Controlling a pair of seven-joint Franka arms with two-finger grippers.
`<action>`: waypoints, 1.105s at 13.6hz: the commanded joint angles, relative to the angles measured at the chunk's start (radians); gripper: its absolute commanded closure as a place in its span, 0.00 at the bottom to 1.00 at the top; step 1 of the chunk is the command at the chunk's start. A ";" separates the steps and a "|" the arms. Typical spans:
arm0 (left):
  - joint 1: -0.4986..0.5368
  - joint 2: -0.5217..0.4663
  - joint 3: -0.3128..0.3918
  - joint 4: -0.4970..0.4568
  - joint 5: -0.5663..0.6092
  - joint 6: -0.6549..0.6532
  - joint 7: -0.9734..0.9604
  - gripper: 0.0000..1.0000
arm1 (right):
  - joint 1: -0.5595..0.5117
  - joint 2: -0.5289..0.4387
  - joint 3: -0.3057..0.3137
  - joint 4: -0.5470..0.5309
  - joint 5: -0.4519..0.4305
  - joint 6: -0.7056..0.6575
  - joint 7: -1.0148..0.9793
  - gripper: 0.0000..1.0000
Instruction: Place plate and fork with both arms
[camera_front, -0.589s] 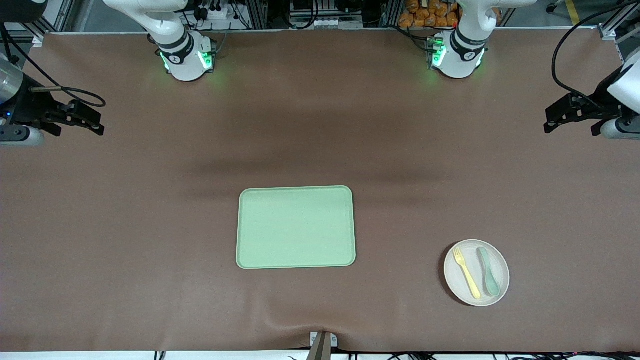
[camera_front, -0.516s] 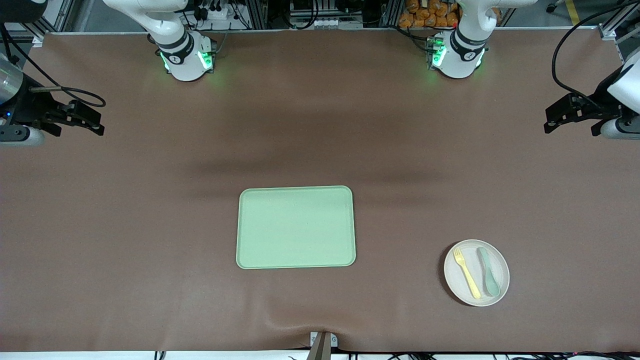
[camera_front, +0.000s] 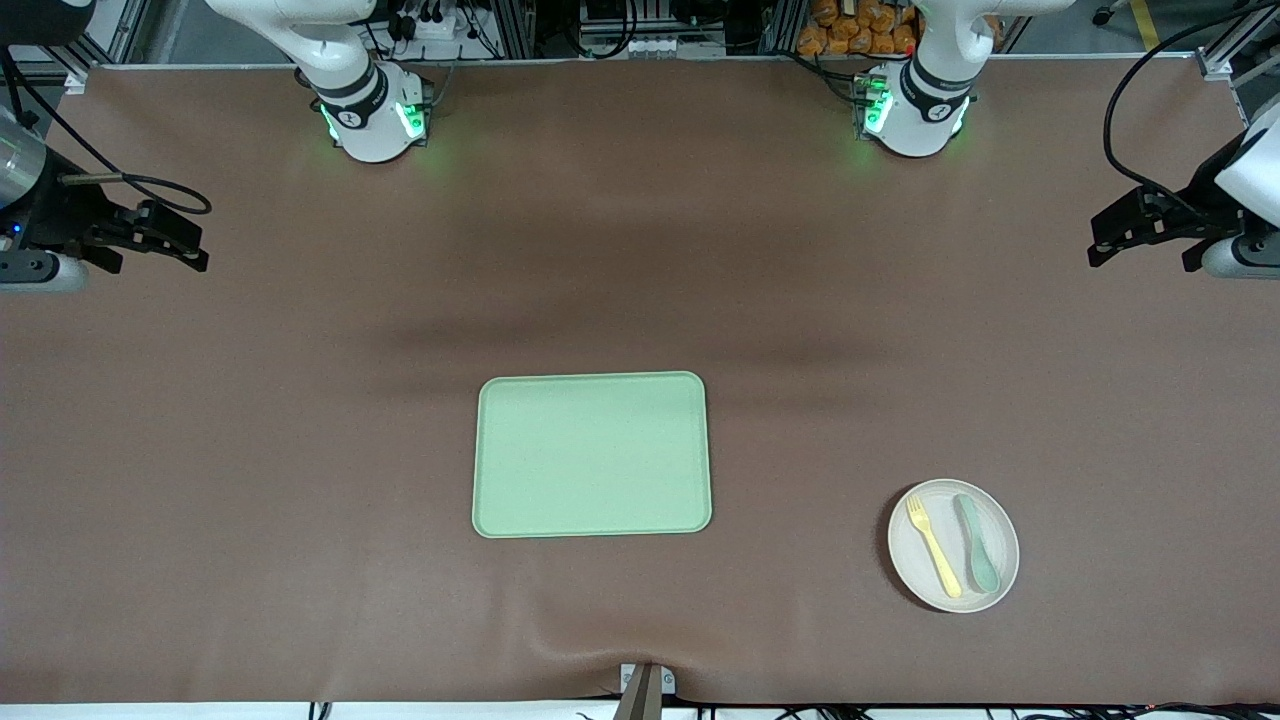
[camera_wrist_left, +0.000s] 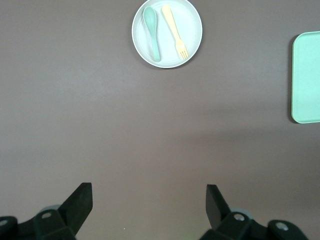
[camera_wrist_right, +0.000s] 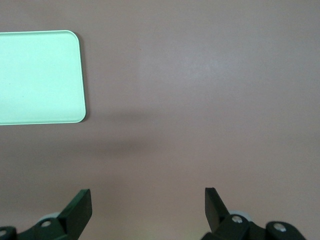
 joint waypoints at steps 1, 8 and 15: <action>0.049 0.015 -0.003 0.016 -0.006 -0.011 -0.014 0.00 | 0.001 -0.020 0.000 -0.016 0.001 0.008 0.002 0.00; 0.134 0.403 0.002 0.120 -0.016 0.157 -0.014 0.00 | 0.000 -0.017 0.000 -0.018 0.001 0.010 0.002 0.00; 0.122 0.698 -0.004 0.166 -0.020 0.665 -0.249 0.00 | -0.002 -0.008 0.000 -0.018 0.001 0.010 0.002 0.00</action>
